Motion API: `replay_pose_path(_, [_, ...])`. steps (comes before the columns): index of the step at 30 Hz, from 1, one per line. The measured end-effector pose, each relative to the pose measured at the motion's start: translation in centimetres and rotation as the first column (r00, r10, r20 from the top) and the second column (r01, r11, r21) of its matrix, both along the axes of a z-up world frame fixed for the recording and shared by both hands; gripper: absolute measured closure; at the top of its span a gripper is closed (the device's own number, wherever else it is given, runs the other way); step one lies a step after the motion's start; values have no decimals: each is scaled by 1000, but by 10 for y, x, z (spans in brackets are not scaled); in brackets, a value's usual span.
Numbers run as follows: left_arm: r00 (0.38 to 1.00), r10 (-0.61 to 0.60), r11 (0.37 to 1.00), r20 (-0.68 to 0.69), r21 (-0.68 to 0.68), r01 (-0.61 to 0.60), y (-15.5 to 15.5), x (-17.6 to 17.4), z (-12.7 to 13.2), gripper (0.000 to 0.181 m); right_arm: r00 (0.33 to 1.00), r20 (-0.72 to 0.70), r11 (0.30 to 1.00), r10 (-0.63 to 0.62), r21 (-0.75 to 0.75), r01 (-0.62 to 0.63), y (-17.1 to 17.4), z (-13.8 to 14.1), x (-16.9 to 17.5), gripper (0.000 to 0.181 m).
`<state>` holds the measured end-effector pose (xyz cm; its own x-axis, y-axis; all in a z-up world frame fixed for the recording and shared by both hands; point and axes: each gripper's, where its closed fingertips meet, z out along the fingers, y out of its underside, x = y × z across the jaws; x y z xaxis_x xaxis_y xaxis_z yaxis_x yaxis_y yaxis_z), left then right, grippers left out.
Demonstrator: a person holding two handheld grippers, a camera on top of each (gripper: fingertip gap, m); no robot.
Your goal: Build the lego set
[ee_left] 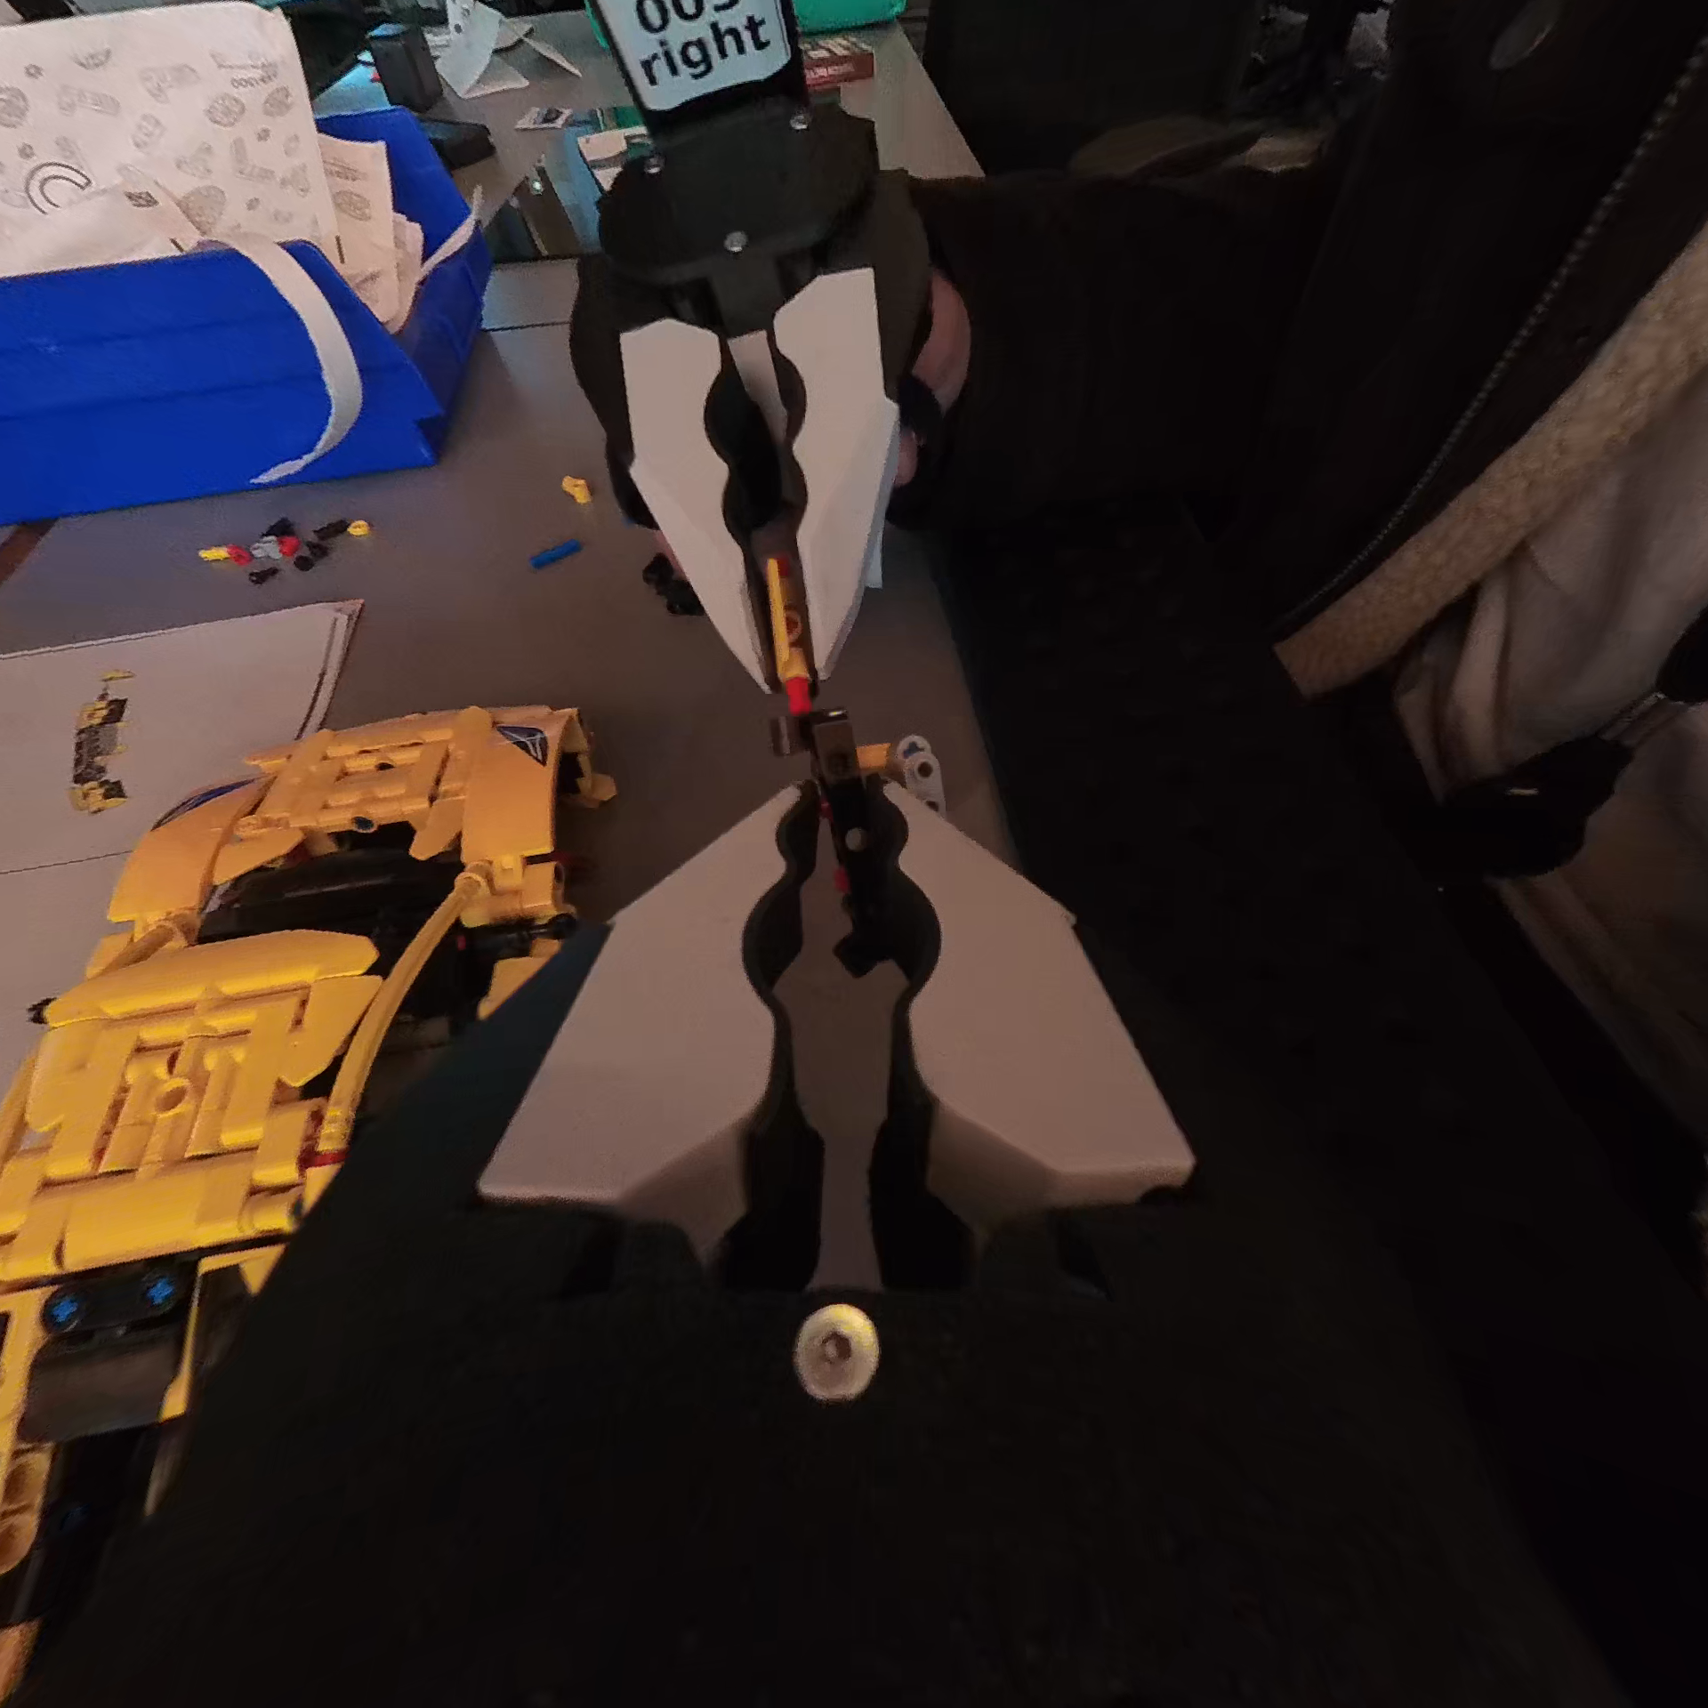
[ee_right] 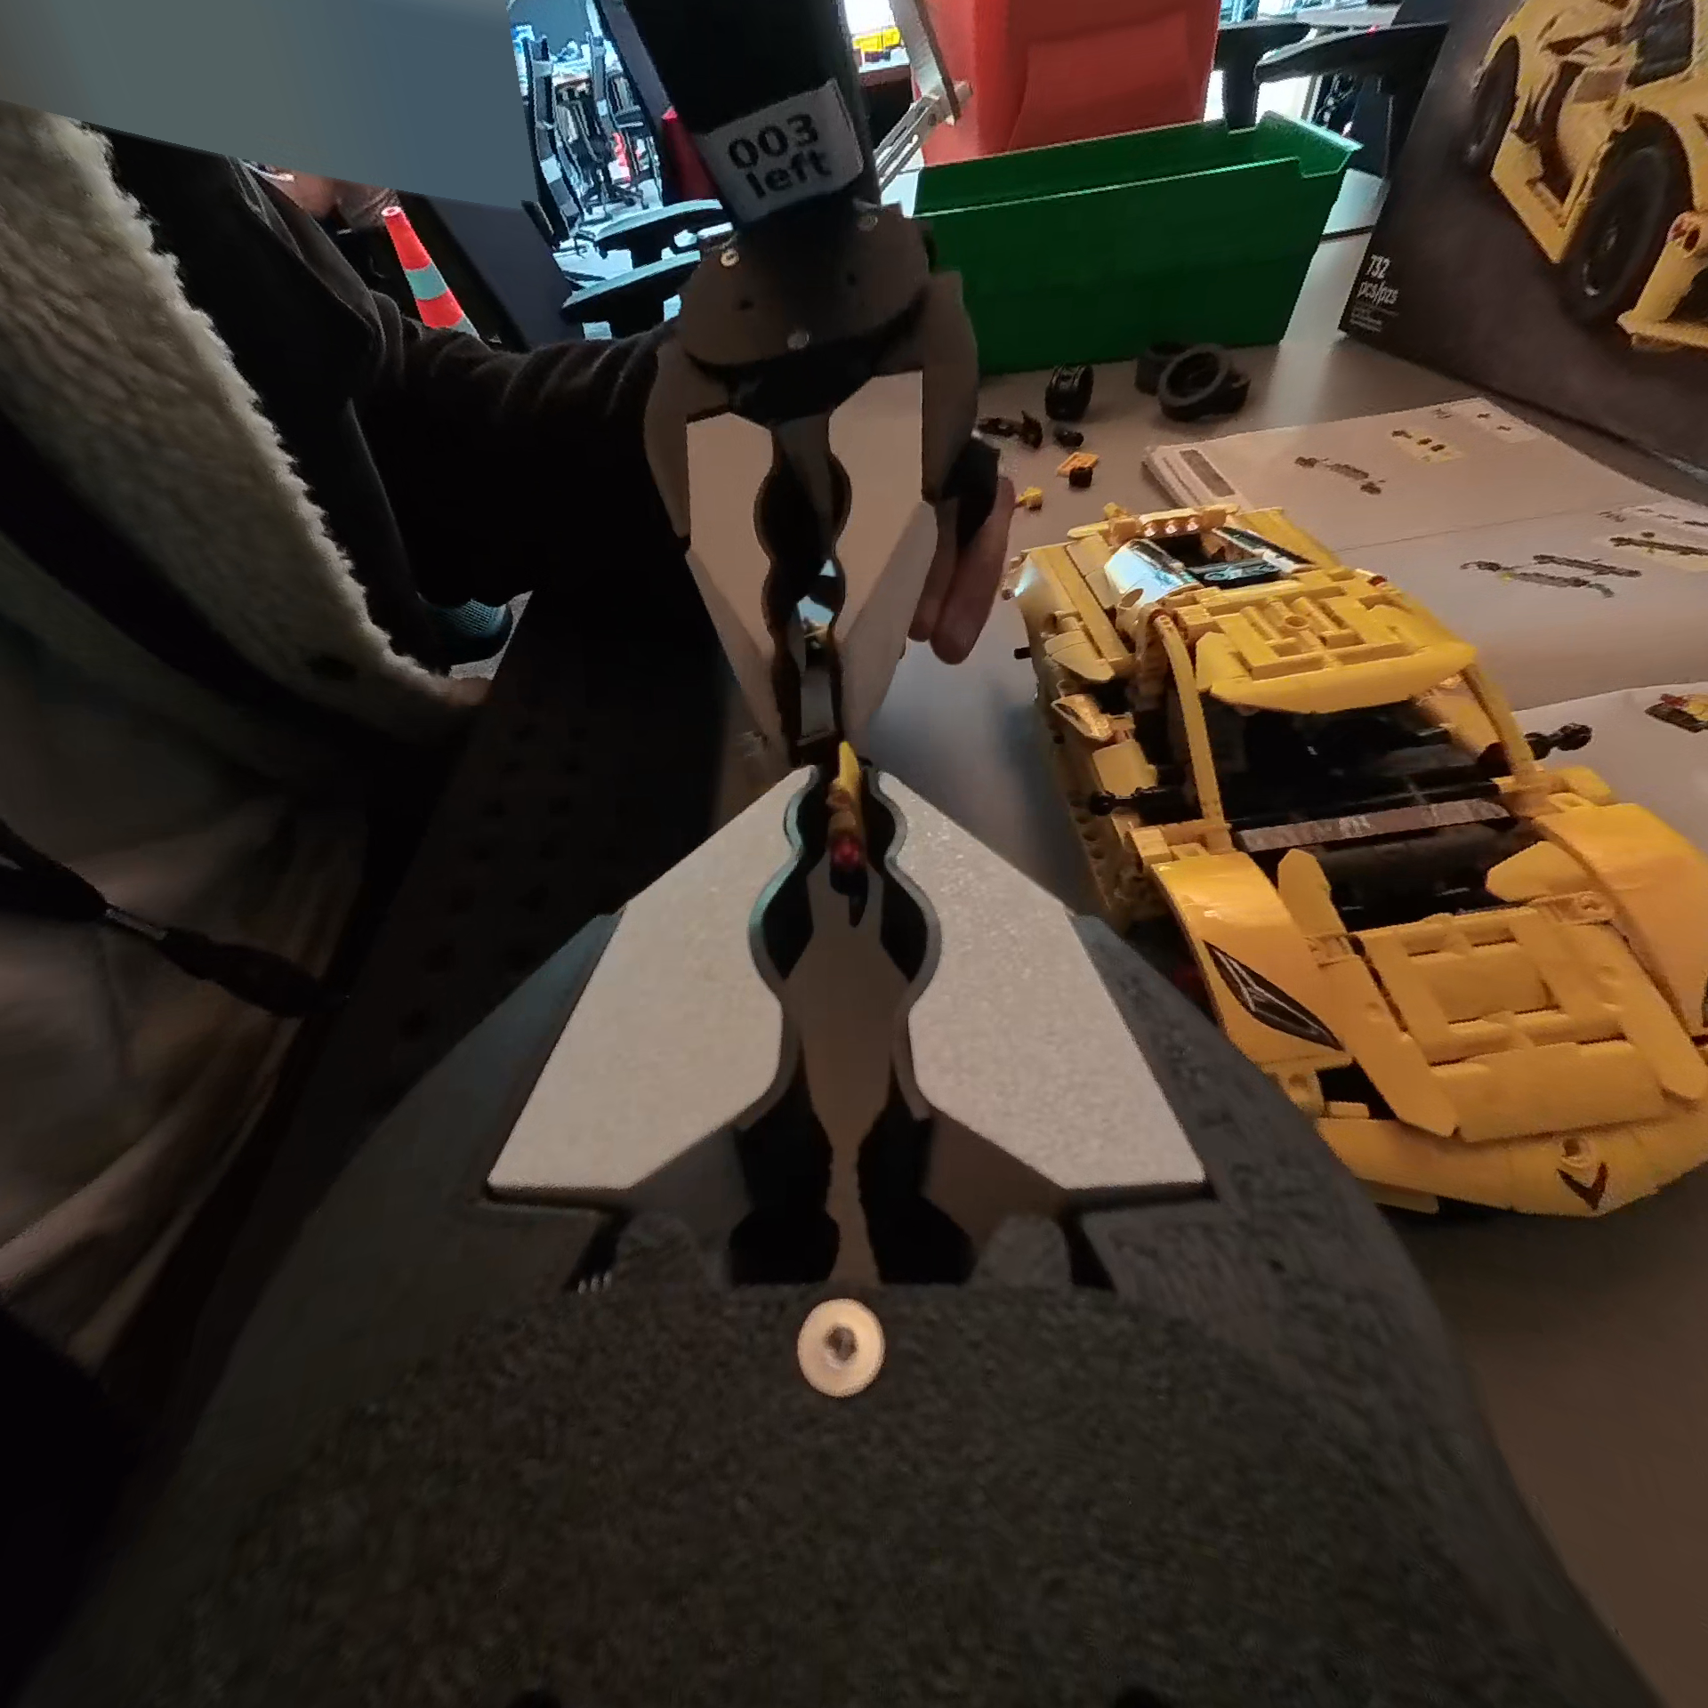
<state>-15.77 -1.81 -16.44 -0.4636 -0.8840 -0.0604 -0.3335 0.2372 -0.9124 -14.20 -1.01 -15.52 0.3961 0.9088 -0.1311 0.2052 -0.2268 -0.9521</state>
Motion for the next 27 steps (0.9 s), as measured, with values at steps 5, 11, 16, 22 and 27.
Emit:
replay_pose_path(5, [999, -21, 1000, -38, 0, 21, -3, -2, -7, 172, 999, 42, 1000, 10, -1, -10, -1, -8, -2, 175])
replay_pose_path(11, [999, -41, 998, -10, -51, 41, -6, -4, 0, 172, 999, 36, 1000, 18, 19, -19, -2, -6, -3, 175])
replay_pose_path(16, [998, -64, 994, 5, -90, 64, -11, -5, 4, 172, 999, 4, 999, 44, 10, -44, -7, -3, -5, 175])
replay_pose_path(22, [985, -72, 997, -154, -39, 67, -7, -14, -24, 172, 992, 117, 999, 40, -34, -36, -5, -27, -5, 175])
replay_pose_path(27, [936, -102, 993, -337, 15, 114, -9, -33, -49, 172, 989, 145, 998, -22, -59, 31, 5, -33, 2, 175])
